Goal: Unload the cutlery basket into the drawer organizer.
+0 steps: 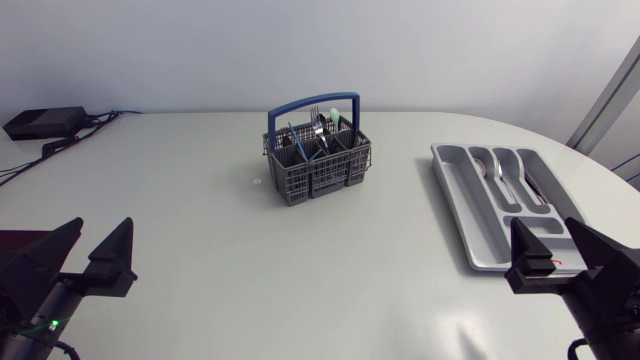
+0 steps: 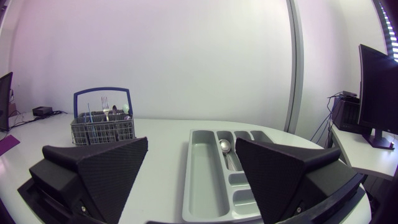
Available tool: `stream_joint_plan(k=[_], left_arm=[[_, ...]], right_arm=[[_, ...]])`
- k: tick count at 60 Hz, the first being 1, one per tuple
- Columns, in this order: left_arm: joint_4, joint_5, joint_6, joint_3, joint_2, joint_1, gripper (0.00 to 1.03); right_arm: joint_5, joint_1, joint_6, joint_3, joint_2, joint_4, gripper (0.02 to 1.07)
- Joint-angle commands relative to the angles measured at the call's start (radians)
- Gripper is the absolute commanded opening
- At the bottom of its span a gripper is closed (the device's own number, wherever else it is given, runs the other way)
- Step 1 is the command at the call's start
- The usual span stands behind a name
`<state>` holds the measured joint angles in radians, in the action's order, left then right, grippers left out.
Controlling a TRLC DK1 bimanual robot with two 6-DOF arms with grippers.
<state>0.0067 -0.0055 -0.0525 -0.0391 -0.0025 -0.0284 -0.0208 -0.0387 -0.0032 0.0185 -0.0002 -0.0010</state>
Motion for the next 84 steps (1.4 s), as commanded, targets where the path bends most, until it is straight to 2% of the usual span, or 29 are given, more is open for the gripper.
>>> stream_joint_plan(k=[1, 19, 24, 31, 40, 59, 68, 74, 84], left_arm=[[-0.016, -0.005, 0.002, 0.038, -0.011, -0.005, 0.99], [-0.017, -0.016, 0.003, 0.024, -0.013, 0.05, 0.99], [-0.067, -0.016, 0.005, -0.018, -0.011, 0.045, 0.99], [-0.073, -0.016, 0.005, -0.068, 0.004, 0.027, 0.95], [-0.047, -0.016, -0.004, -0.13, 0.088, 0.018, 0.95], [-0.002, -0.016, -0.029, -0.277, 0.348, -0.015, 0.95], [-0.005, -0.019, -0.04, -0.38, 0.567, -0.05, 0.94], [0.001, -0.045, -0.038, -0.444, 0.711, -0.064, 0.94], [-0.073, -0.137, 0.074, -0.622, 1.021, -0.165, 0.95]], right_arm=[[0.009, 0.016, 0.006, -0.019, -0.006, -0.01, 1.03], [0.012, 0.022, 0.0, -0.019, -0.006, -0.004, 1.03], [0.012, 0.022, -0.001, -0.012, -0.006, -0.002, 1.03], [0.01, 0.042, -0.001, 0.0, -0.006, -0.008, 1.03], [0.048, 0.103, -0.001, 0.018, 0.011, -0.007, 1.02], [0.061, 0.106, -0.003, 0.146, 0.232, 0.064, 1.02], [0.084, 0.122, 0.0, 0.236, 0.387, 0.07, 1.02], [0.128, 0.168, 0.002, 0.274, 0.47, 0.062, 1.02], [0.211, 0.266, 0.003, 0.337, 0.591, 0.035, 1.02]])
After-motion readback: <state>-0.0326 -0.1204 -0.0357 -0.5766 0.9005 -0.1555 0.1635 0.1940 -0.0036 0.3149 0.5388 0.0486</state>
